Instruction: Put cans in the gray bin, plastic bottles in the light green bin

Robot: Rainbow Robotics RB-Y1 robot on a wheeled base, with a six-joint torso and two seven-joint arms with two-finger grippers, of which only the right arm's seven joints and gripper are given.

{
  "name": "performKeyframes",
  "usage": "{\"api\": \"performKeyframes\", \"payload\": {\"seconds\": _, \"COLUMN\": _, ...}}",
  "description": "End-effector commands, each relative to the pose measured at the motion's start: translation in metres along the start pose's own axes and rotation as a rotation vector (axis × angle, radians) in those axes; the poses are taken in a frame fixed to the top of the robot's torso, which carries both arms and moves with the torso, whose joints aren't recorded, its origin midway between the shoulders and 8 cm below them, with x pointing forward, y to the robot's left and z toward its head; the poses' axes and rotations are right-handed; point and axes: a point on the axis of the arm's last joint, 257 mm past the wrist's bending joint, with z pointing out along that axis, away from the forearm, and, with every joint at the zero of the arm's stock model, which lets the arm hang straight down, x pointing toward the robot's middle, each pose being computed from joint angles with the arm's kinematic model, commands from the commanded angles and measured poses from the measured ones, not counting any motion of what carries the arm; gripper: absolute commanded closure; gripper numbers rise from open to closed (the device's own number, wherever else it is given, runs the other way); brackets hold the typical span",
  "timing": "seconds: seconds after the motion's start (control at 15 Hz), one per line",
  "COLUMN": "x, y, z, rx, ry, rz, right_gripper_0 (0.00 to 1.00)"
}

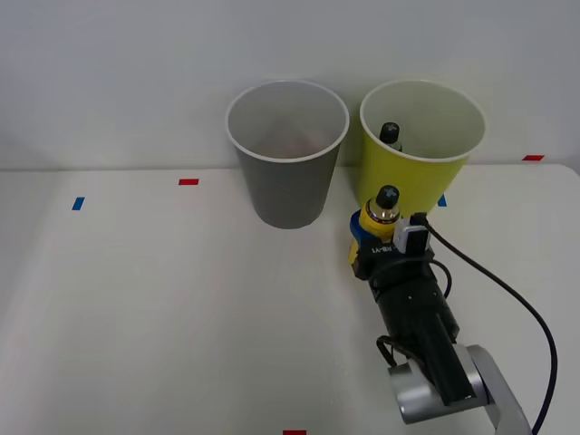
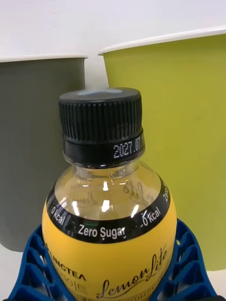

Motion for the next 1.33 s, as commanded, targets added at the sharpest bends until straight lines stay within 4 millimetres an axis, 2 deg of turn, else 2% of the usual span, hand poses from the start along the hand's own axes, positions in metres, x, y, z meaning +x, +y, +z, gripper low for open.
{"api": "performKeyframes", "payload": {"seconds": 0.07, "x": -0.008, "y": 0.009, "z": -0.015, "rx": -0.027, "ry": -0.061, "rz": 0.037, "right_gripper_0": 1.00}}
{"api": "performKeyframes", "payload": {"seconds": 0.2, "x": -0.025, "y": 0.020, "z": -0.028, "rx": -0.046, "ry": -0.109, "rz": 0.083, "right_gripper_0": 1.00}}
{"api": "performKeyframes", "payload": {"seconds": 0.4, "x": -0.073, "y": 0.034, "z": -0.051, "rx": -0.073, "ry": -0.188, "rz": 0.245, "right_gripper_0": 1.00}}
{"api": "performKeyframes", "payload": {"seconds": 0.53, "x": -0.108, "y": 0.034, "z": -0.054, "rx": -0.101, "ry": -0.253, "rz": 0.316, "right_gripper_0": 1.00}}
{"api": "performKeyframes", "payload": {"seconds": 0.73, "x": -0.165, "y": 0.034, "z": -0.041, "rx": -0.130, "ry": -0.341, "rz": 0.391, "right_gripper_0": 1.00}}
{"api": "performKeyframes", "payload": {"seconds": 0.93, "x": -0.225, "y": 0.024, "z": -0.032, "rx": -0.093, "ry": -0.359, "rz": 0.399, "right_gripper_0": 1.00}}
{"api": "performKeyframes", "payload": {"seconds": 1.07, "x": -0.256, "y": 0.015, "z": -0.020, "rx": -0.070, "ry": -0.365, "rz": 0.410, "right_gripper_0": 1.00}}
{"api": "performKeyframes", "payload": {"seconds": 1.33, "x": -0.297, "y": -0.005, "z": 0.017, "rx": -0.008, "ry": -0.331, "rz": 0.427, "right_gripper_0": 1.00}}
